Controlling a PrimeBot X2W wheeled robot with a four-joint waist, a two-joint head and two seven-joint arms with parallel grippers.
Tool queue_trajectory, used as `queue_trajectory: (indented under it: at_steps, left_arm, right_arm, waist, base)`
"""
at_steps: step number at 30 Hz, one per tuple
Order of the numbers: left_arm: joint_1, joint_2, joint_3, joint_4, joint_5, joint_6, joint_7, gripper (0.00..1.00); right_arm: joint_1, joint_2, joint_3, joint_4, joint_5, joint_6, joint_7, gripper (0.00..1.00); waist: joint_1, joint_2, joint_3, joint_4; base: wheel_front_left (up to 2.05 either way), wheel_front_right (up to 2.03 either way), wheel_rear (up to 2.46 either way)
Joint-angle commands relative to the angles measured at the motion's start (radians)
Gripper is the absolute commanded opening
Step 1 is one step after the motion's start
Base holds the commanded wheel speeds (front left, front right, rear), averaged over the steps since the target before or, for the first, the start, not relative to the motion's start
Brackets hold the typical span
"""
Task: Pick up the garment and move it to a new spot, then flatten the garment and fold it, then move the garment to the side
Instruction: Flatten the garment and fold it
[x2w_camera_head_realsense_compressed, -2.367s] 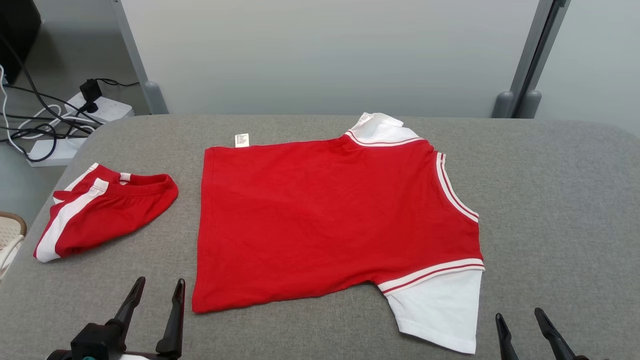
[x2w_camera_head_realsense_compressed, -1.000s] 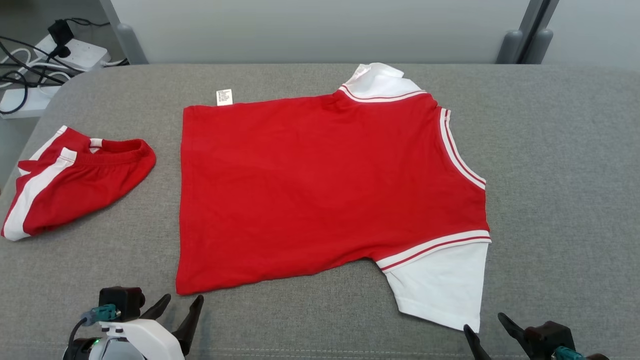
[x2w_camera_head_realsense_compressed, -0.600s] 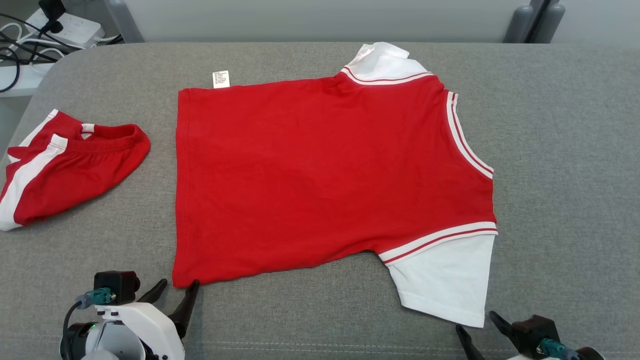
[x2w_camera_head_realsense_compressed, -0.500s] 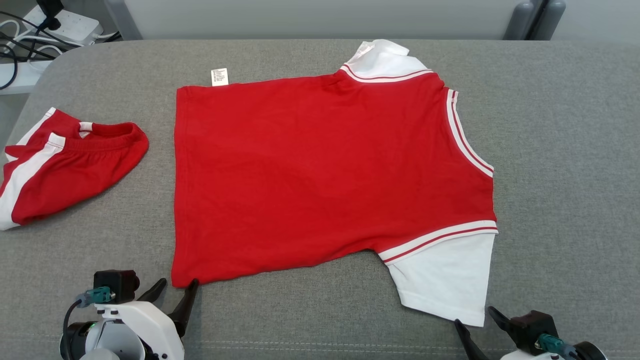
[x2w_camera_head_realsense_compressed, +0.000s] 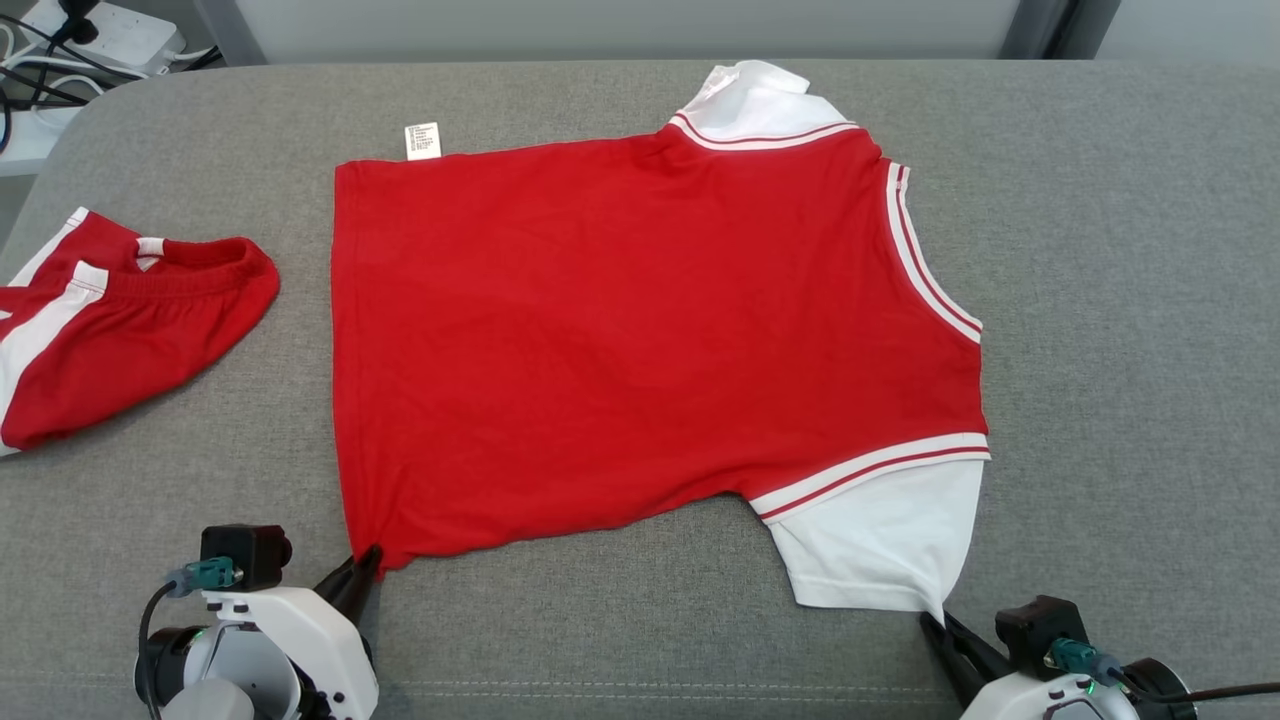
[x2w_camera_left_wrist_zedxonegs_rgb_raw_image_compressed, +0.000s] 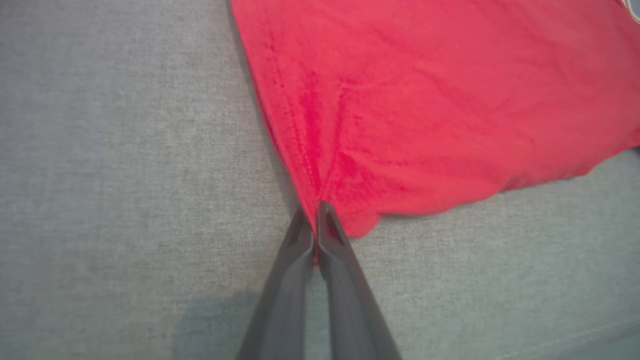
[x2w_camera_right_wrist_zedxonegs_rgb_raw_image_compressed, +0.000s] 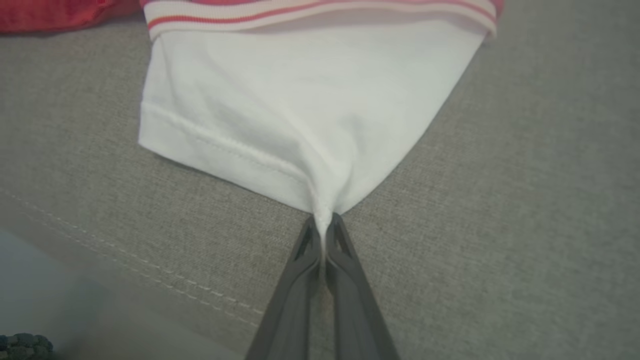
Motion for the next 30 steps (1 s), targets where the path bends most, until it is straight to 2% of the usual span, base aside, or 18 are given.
queue_trajectory:
  at_steps: [1, 5, 9, 18, 22, 26, 30]
  left_arm:
    - [-0.033, 0.029, 0.029, -0.014, -0.010, -0.005, -0.008, 0.00]
    - [0.001, 0.038, 0.017, -0.044, -0.025, -0.006, 0.010, 0.00]
    - [0.057, 0.068, 0.025, -0.113, -0.045, 0.000, 0.037, 0.00]
    - [0.209, 0.157, 0.082, -0.385, -0.105, 0.080, 0.138, 0.00]
    - [0.283, 0.201, 0.117, -0.521, -0.150, 0.106, 0.192, 0.00]
    - [0.325, 0.243, 0.153, -0.656, -0.195, 0.125, 0.246, 0.00]
    - [0.303, 0.276, 0.187, -0.756, -0.235, 0.130, 0.292, 0.00]
  right_arm:
    - [-0.010, -0.006, 0.022, -0.005, 0.006, 0.004, -0.002, 0.00]
    - [0.037, -0.008, 0.003, -0.035, 0.032, 0.004, -0.006, 0.00]
    - [0.122, -0.007, -0.022, -0.128, 0.052, 0.004, 0.015, 0.00]
    - [0.329, 0.037, -0.068, -0.417, 0.070, 0.004, 0.128, 0.00]
    - [0.399, 0.024, -0.076, -0.542, 0.069, 0.004, 0.197, 0.00]
    - [0.389, 0.003, -0.101, -0.641, 0.093, 0.004, 0.258, 0.00]
    - [0.300, 0.010, -0.132, -0.696, 0.200, 0.004, 0.308, 0.00]
  waist:
    - [0.0000, 0.0000, -0.001, 0.000]
    - [0.0000, 0.0000, -0.011, 0.009]
    - [0.0000, 0.0000, -0.020, 0.016]
    - [0.0000, 0.0000, -0.006, 0.018]
    - [0.0000, 0.0000, 0.014, 0.006]
    - [0.0000, 0.0000, 0.037, -0.011]
    - [0.0000, 0.0000, 0.049, -0.018]
  base:
    - [0.00, 0.00, 0.00]
    - [0.00, 0.00, 0.00]
    - [0.00, 0.00, 0.00]
    - [0.00, 0.00, 0.00]
    - [0.00, 0.00, 0.00]
    - [0.00, 0.00, 0.00]
    - [0.00, 0.00, 0.00]
